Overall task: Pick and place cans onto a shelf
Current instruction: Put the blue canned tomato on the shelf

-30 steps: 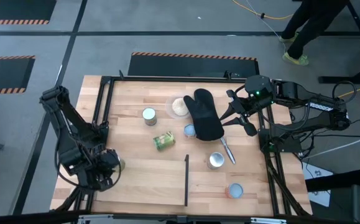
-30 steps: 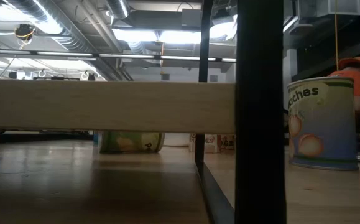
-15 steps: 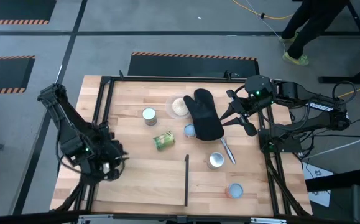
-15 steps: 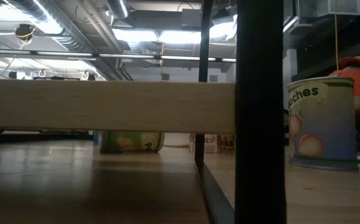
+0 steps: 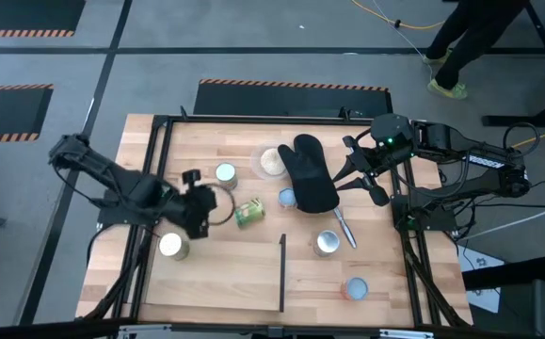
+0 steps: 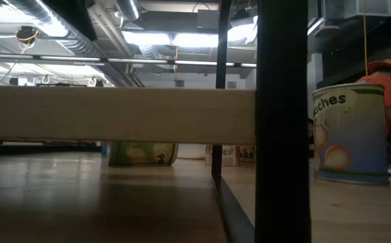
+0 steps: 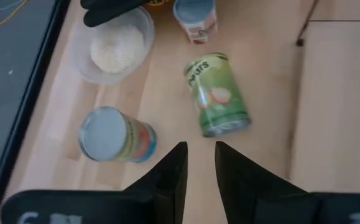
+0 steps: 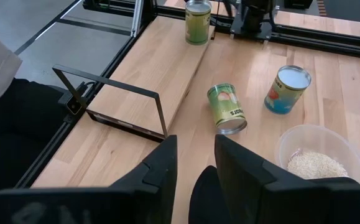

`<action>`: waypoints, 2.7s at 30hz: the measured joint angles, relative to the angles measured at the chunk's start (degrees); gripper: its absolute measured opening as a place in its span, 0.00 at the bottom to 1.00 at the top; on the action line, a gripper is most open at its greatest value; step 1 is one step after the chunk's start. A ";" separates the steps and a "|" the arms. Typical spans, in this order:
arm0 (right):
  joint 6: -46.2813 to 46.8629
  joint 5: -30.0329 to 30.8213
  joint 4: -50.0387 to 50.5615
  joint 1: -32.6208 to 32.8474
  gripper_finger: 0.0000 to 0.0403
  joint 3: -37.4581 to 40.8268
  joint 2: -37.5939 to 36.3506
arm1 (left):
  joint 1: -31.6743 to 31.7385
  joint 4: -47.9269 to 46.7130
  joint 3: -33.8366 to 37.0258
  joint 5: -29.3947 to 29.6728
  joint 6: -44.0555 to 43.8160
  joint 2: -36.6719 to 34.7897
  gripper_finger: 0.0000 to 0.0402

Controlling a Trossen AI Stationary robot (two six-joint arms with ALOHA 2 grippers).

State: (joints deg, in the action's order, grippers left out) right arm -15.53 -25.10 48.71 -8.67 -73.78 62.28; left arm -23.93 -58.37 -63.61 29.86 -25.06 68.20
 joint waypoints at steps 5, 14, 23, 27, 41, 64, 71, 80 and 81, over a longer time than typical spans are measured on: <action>0.00 0.00 0.00 0.00 0.28 0.00 0.00 | 8.72 2.82 -0.01 -3.85 9.74 0.48 0.18; 0.00 0.00 0.02 0.01 0.28 0.02 0.02 | 20.30 6.26 -0.07 -9.41 16.51 4.51 0.18; 0.00 0.00 0.02 0.02 0.28 0.02 0.02 | 25.73 6.65 -0.07 -10.99 16.68 12.68 0.18; 0.00 0.00 0.04 0.02 0.28 0.02 0.02 | 26.95 6.62 -0.07 -11.16 16.68 16.12 0.18; -0.02 0.00 0.04 0.00 0.28 0.02 0.02 | 28.21 6.54 -0.01 -10.97 16.68 20.77 0.18; 0.00 0.00 0.07 0.02 0.28 0.02 0.02 | 28.21 6.60 -0.01 -10.78 16.57 20.77 0.01; 0.00 0.01 0.07 0.02 0.28 0.02 0.02 | 28.17 6.60 -0.01 -10.79 16.46 20.75 0.01; -0.02 0.01 0.07 0.01 0.28 0.02 0.02 | 26.55 6.40 -0.01 -10.91 15.53 19.34 0.00; -0.02 0.00 0.07 0.01 0.28 0.02 0.02 | 26.10 6.40 -0.01 -10.97 14.68 18.88 0.00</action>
State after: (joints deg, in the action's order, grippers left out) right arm -15.55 -25.10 48.77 -8.66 -73.76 62.30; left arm 2.17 -51.97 -63.61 18.89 -10.38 87.08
